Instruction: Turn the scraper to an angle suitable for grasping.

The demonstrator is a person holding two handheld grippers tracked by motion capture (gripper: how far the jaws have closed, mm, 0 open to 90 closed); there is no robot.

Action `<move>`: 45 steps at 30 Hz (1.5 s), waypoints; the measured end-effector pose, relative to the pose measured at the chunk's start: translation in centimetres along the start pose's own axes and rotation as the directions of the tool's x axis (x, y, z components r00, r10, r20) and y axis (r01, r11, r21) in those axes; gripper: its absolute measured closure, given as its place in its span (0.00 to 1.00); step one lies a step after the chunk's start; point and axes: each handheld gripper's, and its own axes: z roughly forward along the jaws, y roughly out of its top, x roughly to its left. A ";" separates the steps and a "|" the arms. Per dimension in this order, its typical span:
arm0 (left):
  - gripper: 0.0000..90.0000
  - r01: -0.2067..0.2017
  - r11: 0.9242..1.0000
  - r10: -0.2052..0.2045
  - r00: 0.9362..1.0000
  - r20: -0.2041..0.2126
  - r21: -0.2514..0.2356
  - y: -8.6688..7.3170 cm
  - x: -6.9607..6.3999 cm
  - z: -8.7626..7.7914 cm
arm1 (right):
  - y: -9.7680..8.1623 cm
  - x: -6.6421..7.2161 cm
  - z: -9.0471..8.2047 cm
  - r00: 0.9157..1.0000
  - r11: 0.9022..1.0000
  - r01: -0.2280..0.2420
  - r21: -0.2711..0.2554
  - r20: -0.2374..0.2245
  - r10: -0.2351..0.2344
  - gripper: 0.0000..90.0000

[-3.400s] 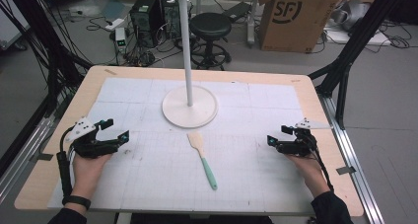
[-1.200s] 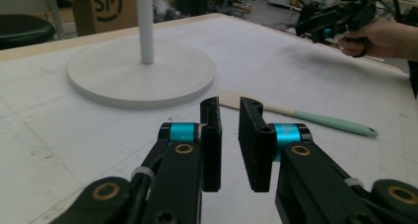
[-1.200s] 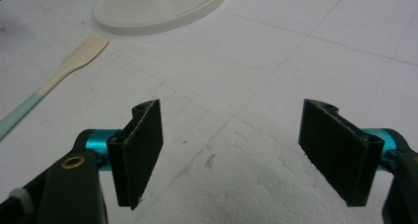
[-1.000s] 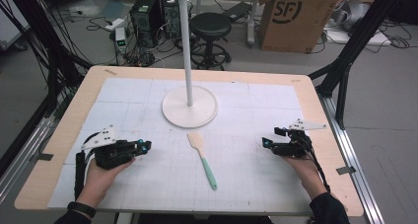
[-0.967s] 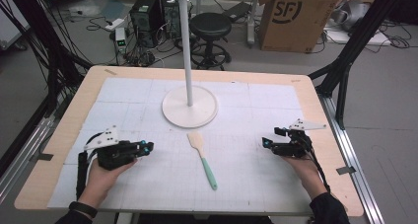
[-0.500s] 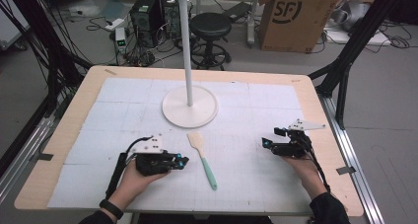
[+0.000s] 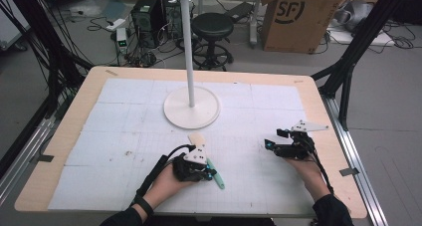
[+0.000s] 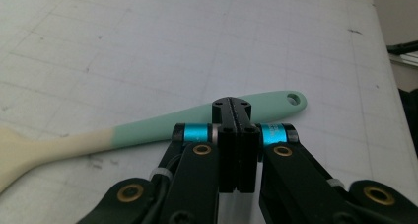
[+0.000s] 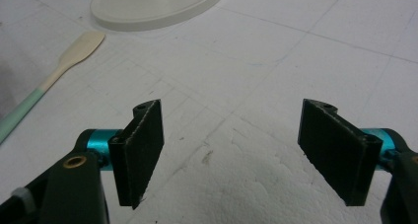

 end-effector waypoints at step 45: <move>0.36 0.151 0.870 -0.308 0.910 -0.278 -0.470 -1.5 5.2 -13.7 | -0.2 0.1 0.3 1.000 1.000 0.013 0.021 -0.011 -0.013 0.28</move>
